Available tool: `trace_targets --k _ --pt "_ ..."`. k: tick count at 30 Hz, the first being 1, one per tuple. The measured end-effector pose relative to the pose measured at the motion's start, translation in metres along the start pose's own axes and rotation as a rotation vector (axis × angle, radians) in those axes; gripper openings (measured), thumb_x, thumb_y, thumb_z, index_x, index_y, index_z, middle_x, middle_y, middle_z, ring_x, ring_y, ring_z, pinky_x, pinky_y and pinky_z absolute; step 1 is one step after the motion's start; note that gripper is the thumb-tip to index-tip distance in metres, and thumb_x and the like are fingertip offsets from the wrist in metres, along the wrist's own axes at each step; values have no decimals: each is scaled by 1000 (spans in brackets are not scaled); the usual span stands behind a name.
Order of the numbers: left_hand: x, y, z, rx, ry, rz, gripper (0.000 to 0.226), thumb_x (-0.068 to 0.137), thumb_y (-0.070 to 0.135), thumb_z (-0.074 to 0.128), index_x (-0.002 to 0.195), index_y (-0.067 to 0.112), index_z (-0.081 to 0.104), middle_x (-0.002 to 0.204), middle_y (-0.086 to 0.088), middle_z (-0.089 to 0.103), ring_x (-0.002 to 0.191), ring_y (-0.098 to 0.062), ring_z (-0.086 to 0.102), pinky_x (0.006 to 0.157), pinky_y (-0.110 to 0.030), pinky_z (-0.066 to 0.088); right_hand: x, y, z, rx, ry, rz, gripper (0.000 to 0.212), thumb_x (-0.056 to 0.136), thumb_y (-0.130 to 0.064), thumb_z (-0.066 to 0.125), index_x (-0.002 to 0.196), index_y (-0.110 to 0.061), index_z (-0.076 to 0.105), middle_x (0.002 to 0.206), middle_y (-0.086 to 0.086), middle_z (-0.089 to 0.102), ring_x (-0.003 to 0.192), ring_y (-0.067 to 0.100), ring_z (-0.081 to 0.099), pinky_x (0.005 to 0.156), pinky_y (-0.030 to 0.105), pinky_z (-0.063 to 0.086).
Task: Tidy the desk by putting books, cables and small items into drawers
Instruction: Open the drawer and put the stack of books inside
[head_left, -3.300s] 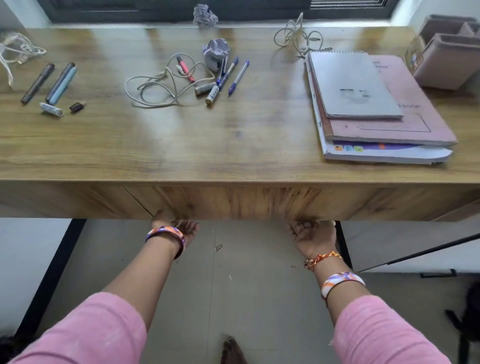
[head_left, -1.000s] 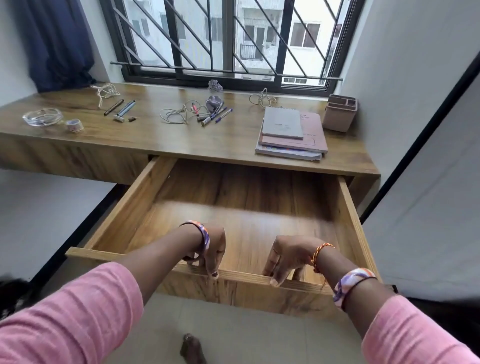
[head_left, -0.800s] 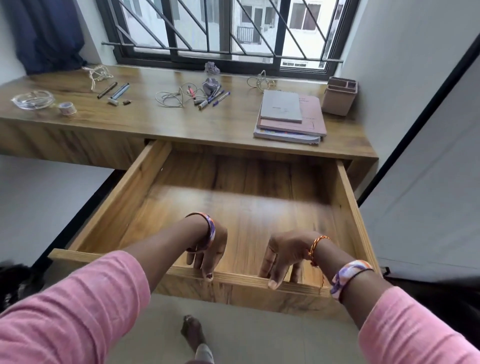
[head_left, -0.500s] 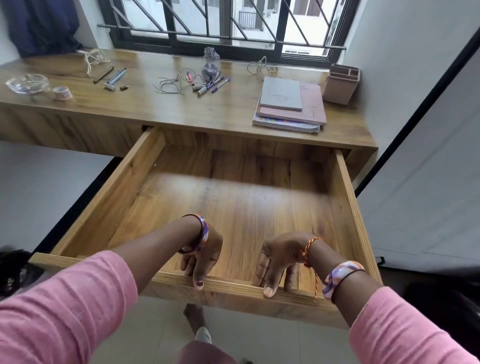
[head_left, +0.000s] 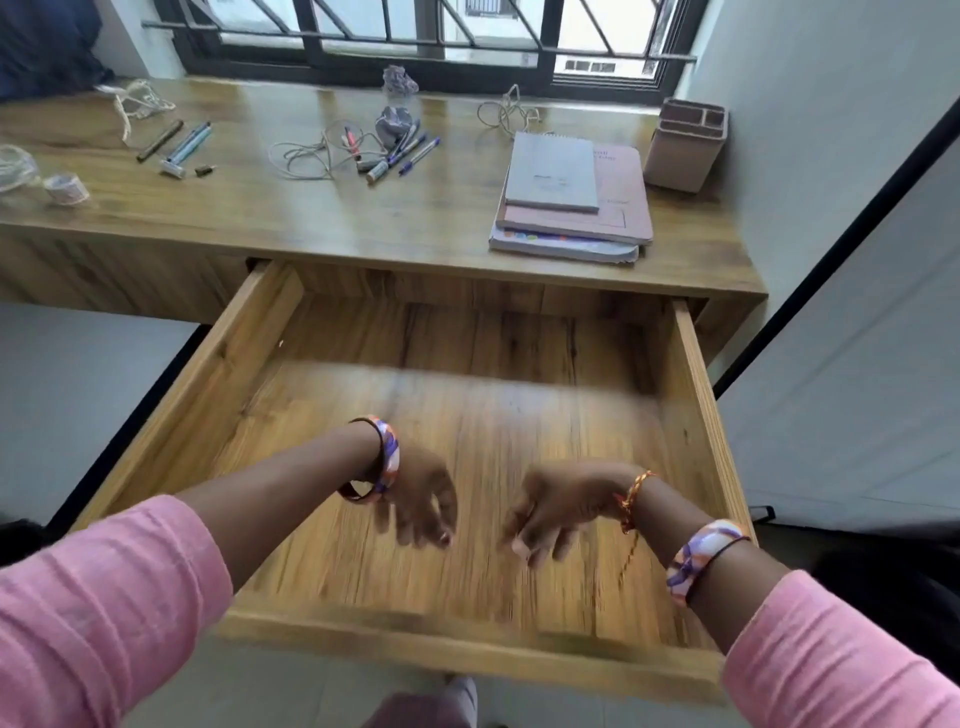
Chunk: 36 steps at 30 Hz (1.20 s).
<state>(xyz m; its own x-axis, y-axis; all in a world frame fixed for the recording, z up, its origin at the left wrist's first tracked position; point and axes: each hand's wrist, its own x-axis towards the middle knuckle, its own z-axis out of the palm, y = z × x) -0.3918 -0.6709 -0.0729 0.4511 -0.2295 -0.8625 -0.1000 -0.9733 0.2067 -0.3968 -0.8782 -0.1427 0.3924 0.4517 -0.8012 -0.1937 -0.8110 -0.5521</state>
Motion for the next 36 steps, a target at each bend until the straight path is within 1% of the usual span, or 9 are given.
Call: trace_targets --k 3,8,13,22,24,26,28,32,36 --pt "27 8 -52 -42 235 217 34 88 31 59 118 15 60 107 -6 67 83 -13 60 74 -29 53 -34 -33 -54 77 411 -188 19 89 -13 58 106 -15 66 90 0 70 81 9 68 70 22 55" --pt "63 18 -146 -27 779 258 64 88 43 55 140 13 34 142 -12 42 129 -25 42 105 -32 34 -27 -29 -151 9 1179 -248 27 86 -10 61 113 -12 65 116 7 65 105 13 58 89 19 41" --pt "114 22 -191 151 813 152 82 91 51 42 148 8 1 156 -15 -5 145 -26 1 118 -38 12 -1 -26 -206 -370 1226 -17 46 89 -7 50 134 -9 46 138 14 47 128 31 42 108 37 33" --pt "121 8 -154 446 957 102 90 85 70 21 148 6 9 157 -10 7 144 -21 9 117 -38 2 26 -16 -157 -436 1348 -15 54 88 -13 46 140 -6 34 147 11 34 137 25 27 113 40 18" --pt "107 1 -129 255 1030 269 88 81 72 22 144 10 26 151 -9 29 138 -21 29 114 -34 19 19 -14 -136 -470 1408 -76 49 84 -14 50 131 -3 47 136 15 47 129 29 41 108 41 29" --pt "96 0 -105 -334 1226 428 55 87 55 44 123 15 56 120 -4 61 111 -20 56 93 -28 42 8 -6 -128 -358 1526 -158 37 84 -18 48 117 -5 59 121 16 57 115 32 51 99 41 37" --pt "99 1 -107 -954 1319 265 25 90 35 56 102 14 63 98 -3 66 94 -21 61 82 -31 49 -3 1 -141 -94 1646 -111 33 90 -23 45 115 -6 59 120 18 55 116 35 48 100 40 34" --pt "110 14 -146 -1746 496 316 58 92 46 45 128 0 43 123 -17 56 111 -30 56 89 -42 48 -3 7 -191 818 1361 -76 45 90 -34 53 125 -7 47 126 14 53 110 26 53 94 39 44" --pt "110 23 -152 -1755 452 468 19 93 10 51 104 -4 58 86 -14 71 67 -18 69 63 -27 57 -2 4 -186 925 1193 -141 47 83 -21 66 125 -13 46 116 9 61 99 24 62 79 43 55"
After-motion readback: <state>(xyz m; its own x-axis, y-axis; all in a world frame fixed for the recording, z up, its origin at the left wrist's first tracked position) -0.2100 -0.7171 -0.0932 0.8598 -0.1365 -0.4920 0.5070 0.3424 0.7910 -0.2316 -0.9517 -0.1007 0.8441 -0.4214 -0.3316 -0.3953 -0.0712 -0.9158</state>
